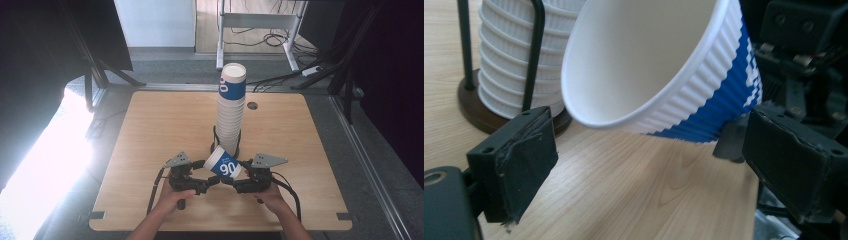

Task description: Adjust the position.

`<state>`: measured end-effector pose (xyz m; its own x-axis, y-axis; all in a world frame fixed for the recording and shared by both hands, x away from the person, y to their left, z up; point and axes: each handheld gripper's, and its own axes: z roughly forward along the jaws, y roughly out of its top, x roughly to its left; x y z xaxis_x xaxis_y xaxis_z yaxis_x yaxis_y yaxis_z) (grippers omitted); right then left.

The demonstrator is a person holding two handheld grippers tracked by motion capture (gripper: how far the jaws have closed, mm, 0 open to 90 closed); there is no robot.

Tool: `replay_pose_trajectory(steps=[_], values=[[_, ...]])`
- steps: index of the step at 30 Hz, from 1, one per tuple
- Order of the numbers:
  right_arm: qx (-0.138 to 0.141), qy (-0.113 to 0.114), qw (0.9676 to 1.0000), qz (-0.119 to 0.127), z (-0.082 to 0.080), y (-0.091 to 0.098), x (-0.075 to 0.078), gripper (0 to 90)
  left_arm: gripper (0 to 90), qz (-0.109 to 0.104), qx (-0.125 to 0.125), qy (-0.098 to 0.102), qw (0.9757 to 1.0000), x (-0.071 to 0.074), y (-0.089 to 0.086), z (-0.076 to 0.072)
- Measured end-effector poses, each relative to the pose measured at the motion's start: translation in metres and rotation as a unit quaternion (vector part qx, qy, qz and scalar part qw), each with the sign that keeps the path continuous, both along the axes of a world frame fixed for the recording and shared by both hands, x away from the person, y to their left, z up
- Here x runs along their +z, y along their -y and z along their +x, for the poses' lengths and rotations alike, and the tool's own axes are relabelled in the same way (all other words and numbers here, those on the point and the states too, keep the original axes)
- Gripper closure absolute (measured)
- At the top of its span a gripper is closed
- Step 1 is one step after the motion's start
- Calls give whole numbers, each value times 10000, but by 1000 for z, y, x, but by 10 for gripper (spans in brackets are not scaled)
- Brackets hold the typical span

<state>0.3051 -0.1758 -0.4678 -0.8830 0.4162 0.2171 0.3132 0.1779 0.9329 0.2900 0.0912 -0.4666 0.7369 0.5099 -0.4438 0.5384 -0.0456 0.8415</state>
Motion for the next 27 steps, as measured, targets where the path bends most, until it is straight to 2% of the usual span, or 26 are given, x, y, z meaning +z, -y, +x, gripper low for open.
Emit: replay_pose_trajectory(steps=[8,12,14,16,19,23,27], values=[[-91,127,9999,44,-2,-4,-2,284,67,-360,-28,-324,9988,0,1,6],[-134,212,9997,65,-3,-6,-2,284,66,-474,-65,-389,9981,0,3,8],[-131,244,9996,89,-4,-8,-2,284,67,-445,-62,-399,9982,2,4,9],[-124,273,9995,109,-4,-10,-3,284,67,-501,-64,-417,9979,3,4,11],[-134,325,9993,125,-6,-12,-3,284,62,-613,-95,-489,9969,4,5,15],[-138,388,9991,92,-6,-15,-4,286,56,-845,-85,-644,9943,3,5,20],[-140,446,9989,8,-7,-17,-4,287,59,-980,-41,-689,9928,3,6,24]])
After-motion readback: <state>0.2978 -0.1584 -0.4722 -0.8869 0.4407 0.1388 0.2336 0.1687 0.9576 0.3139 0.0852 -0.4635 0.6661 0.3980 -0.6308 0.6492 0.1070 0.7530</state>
